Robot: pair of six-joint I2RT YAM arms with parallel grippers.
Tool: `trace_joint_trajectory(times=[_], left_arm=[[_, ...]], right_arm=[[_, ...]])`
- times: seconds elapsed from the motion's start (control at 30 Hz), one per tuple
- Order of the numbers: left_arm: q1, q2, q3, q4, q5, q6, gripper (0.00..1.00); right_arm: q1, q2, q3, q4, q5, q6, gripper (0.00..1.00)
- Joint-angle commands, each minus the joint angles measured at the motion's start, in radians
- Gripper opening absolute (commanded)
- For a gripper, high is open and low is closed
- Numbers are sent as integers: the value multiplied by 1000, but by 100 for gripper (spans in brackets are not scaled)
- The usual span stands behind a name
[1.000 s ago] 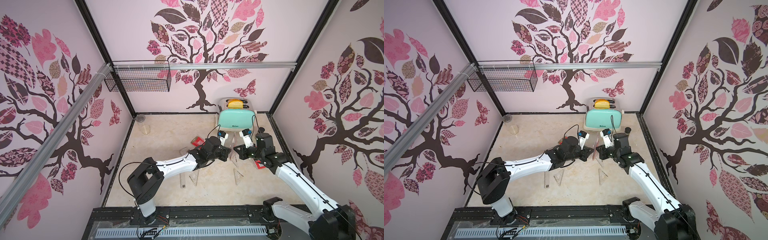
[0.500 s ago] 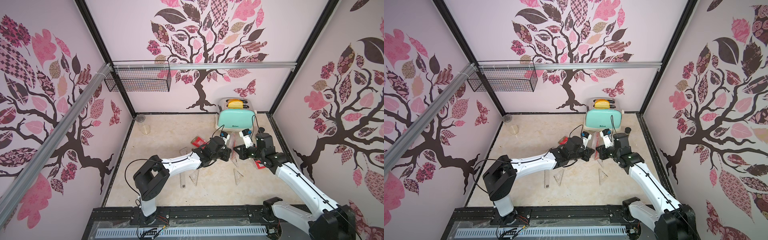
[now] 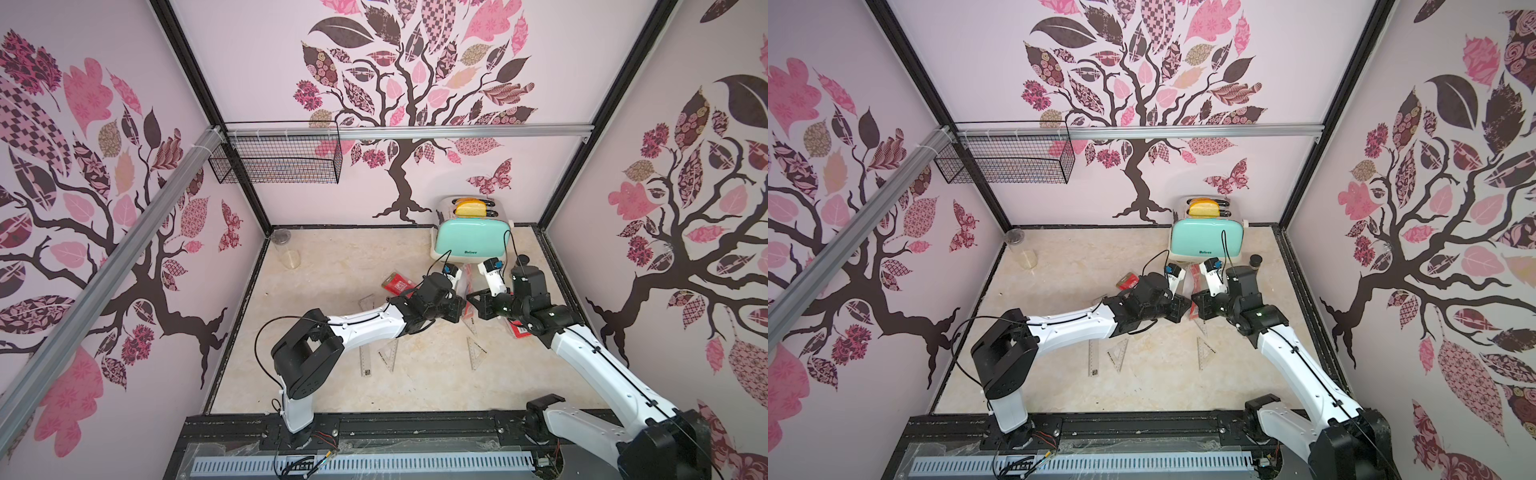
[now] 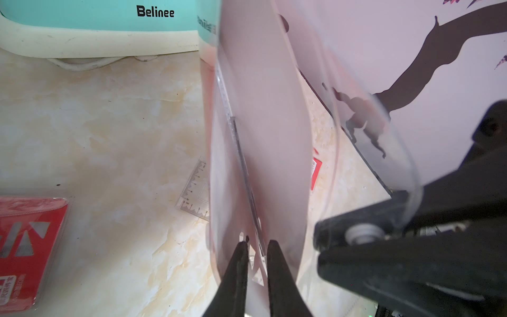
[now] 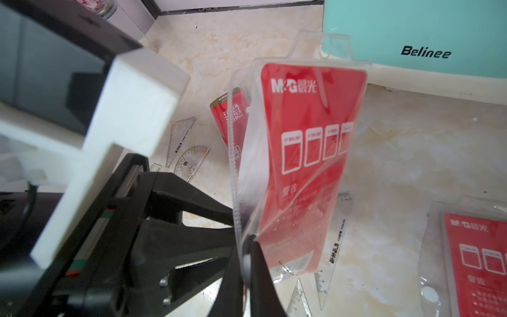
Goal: Open the ruler set and take out the ruler
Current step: Take out the ruler from the ruler set bag.
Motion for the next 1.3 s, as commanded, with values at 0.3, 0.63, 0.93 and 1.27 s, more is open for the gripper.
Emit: trace_joint_trajectory(times=[0.3,0.63,0.93,1.27], left_arm=[[4,72,59,54,24,-24,19],[14,20,5,76,15,-33,1],[14,-103,-43,-5,-10,-9,0],[7,-271,-153,-44,49,-9,0]], right_arm=[[6,-15,46,10,-30,-4,0],[5,-17,41,2,22,-4,0],[6,28,31,-1,143,-2,0],[6,29,24,11,284,28,0]])
